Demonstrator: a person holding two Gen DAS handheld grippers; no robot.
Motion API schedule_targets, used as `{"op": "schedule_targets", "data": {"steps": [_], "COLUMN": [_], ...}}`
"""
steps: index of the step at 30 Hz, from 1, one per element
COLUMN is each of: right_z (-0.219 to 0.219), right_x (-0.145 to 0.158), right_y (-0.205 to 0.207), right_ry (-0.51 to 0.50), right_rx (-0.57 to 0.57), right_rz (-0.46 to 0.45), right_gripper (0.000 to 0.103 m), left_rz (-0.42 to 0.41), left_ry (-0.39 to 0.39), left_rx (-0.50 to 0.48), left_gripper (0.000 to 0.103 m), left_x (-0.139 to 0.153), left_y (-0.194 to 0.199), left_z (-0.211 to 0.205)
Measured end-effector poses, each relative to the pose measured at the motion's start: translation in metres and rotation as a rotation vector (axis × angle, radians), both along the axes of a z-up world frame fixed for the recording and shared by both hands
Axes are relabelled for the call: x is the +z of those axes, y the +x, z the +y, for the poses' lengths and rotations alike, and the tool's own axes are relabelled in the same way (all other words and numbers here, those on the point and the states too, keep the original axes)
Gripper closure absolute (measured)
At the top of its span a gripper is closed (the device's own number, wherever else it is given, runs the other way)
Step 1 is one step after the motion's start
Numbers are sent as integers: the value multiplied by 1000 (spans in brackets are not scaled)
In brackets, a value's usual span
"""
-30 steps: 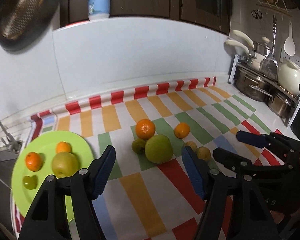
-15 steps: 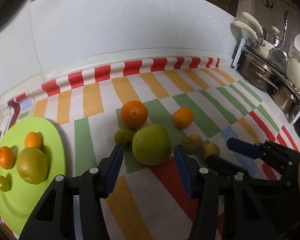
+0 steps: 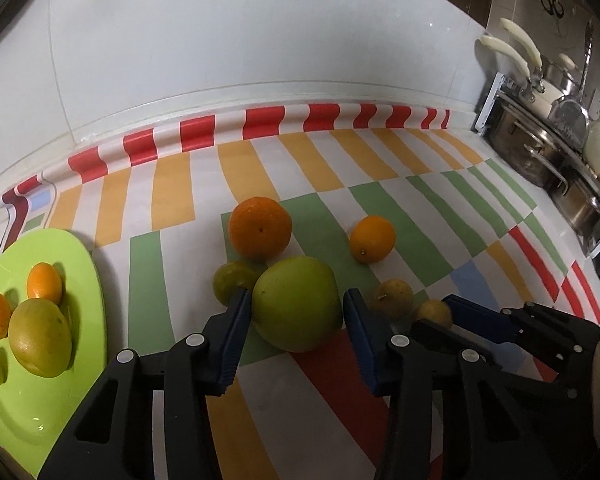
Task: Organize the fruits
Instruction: 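Grasp the large green apple with the left tool while the right tool grasps the small yellow fruit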
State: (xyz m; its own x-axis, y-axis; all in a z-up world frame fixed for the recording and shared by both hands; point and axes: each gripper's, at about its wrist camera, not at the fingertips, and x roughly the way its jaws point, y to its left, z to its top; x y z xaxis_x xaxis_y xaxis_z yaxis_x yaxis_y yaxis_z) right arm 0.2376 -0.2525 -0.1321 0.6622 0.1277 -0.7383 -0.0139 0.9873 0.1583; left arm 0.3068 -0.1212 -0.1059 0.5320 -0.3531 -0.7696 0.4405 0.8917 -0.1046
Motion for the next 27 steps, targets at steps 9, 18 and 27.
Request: {"op": "schedule_targets", "data": {"steps": [9,18,27], "right_z": [-5,-1,12], "right_x": [8,25,43], "right_y": [-6,-13,-31], "right_ry": [3,-2,-20], "right_rx": [-25,-21,5], "right_rz": [-19,-57,-103], "right_gripper": [74,74,74], "left_rz": [-14,-71,-147], "left_ry": [5,16,-1], "left_rx": [-23,-24,-15], "left_gripper": [57,58,58], "left_x": [1,17,40], "left_y": [-4,-23,-50], "left_z": [0,10,26]}}
